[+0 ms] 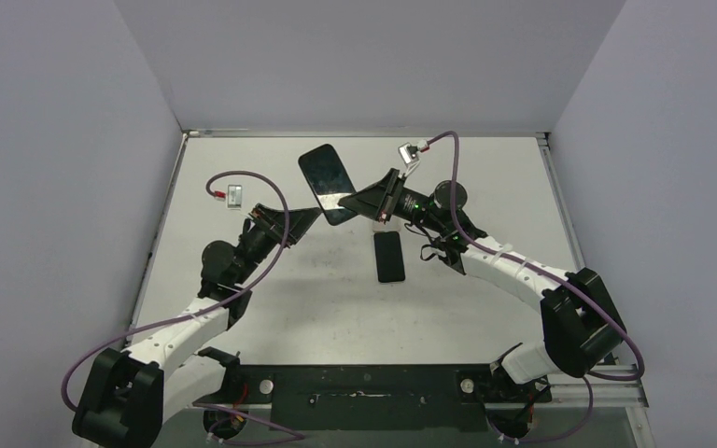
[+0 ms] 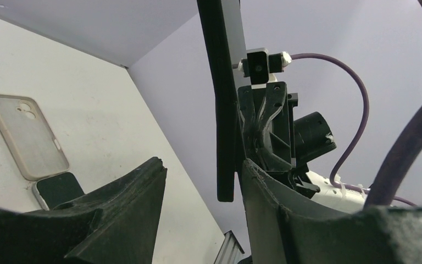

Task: Take the phone out of the phone case
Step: Remove the phone case from the phone.

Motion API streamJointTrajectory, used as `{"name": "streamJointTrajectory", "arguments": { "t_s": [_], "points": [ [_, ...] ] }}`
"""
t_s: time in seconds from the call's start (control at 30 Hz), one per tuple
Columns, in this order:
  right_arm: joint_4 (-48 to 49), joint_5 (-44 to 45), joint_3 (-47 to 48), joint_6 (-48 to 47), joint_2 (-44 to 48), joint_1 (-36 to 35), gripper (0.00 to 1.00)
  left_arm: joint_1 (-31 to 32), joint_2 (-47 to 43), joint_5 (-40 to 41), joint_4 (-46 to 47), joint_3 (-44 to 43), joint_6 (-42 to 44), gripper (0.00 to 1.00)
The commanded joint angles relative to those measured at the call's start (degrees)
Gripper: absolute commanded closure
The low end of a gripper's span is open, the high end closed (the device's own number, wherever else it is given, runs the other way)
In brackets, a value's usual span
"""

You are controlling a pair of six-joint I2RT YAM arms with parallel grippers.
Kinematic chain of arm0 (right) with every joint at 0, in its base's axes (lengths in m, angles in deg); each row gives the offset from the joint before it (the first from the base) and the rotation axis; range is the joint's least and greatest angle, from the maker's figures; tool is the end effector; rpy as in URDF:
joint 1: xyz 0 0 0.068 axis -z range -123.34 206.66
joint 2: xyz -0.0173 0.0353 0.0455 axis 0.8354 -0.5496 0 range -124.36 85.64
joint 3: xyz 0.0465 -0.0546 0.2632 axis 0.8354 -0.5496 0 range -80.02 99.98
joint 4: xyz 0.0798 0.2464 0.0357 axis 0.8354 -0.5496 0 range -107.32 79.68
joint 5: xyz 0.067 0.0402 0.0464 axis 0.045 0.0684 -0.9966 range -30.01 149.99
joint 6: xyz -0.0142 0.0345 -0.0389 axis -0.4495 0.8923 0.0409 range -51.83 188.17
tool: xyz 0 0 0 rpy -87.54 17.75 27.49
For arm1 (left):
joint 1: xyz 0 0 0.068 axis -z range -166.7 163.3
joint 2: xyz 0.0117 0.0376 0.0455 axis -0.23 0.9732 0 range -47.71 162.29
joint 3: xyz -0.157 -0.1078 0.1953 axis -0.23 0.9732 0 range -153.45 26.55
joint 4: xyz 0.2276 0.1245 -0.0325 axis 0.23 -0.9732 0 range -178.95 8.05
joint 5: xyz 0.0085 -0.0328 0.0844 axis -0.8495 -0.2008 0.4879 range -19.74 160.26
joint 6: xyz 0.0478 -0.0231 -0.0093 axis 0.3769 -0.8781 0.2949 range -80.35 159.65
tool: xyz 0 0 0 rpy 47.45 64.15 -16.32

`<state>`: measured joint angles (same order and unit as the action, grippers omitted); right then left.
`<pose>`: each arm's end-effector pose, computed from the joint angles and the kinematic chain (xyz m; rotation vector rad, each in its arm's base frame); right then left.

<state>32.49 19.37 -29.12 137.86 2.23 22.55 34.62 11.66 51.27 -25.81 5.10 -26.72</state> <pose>0.2585 0.2030 0.3127 -0.1890 1.7622 1.8975 0.1988 -0.0900 0.2711 -0.2362 1.4098 -1.5012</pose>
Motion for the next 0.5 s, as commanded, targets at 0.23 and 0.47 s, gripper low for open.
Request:
{"name": "streamJointTrajectory", "arguments": {
  "t_s": [0.23,0.47],
  "points": [
    [6.8,2.5,4.0,1.2,1.9,0.3,1.0,2.4,-1.9,-2.4,-3.3,0.0,6.9,0.49],
    [6.8,2.3,3.8,1.0,1.9,0.3,1.0,3.3,0.3,-2.1,-1.5,-1.3,7.0,0.49]
  ]
}}
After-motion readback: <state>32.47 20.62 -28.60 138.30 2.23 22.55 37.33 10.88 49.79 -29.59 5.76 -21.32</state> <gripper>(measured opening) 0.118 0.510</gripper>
